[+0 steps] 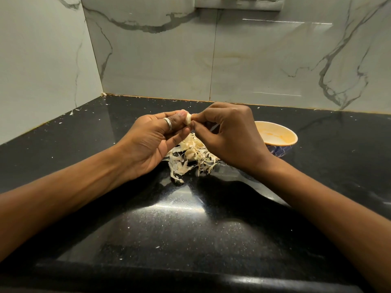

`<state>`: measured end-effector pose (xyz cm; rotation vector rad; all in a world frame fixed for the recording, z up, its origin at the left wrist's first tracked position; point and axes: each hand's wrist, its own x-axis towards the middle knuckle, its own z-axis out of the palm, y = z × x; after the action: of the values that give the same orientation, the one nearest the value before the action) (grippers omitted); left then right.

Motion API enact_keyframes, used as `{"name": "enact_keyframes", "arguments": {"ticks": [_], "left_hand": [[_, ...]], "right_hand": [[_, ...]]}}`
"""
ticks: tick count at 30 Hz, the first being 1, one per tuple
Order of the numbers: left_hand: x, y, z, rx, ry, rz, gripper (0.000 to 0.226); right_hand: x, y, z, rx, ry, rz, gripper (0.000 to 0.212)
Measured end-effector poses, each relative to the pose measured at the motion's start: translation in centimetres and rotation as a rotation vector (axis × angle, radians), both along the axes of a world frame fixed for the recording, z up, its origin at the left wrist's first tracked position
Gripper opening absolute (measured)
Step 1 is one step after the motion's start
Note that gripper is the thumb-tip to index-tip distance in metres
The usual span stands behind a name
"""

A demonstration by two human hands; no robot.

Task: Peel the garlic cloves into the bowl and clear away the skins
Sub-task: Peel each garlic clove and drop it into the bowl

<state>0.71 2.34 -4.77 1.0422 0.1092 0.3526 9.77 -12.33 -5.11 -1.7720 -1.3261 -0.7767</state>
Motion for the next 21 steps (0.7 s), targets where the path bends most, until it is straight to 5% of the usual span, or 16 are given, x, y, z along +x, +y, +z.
{"name": "enact_keyframes", "arguments": {"ticks": [21], "left_hand": [[-0.13,-0.08,-0.05,0.03,0.051,0.003,0.013]], "right_hand": [[0.6,0.0,-0.01,-0.067,-0.059,0.007,0.02]]}}
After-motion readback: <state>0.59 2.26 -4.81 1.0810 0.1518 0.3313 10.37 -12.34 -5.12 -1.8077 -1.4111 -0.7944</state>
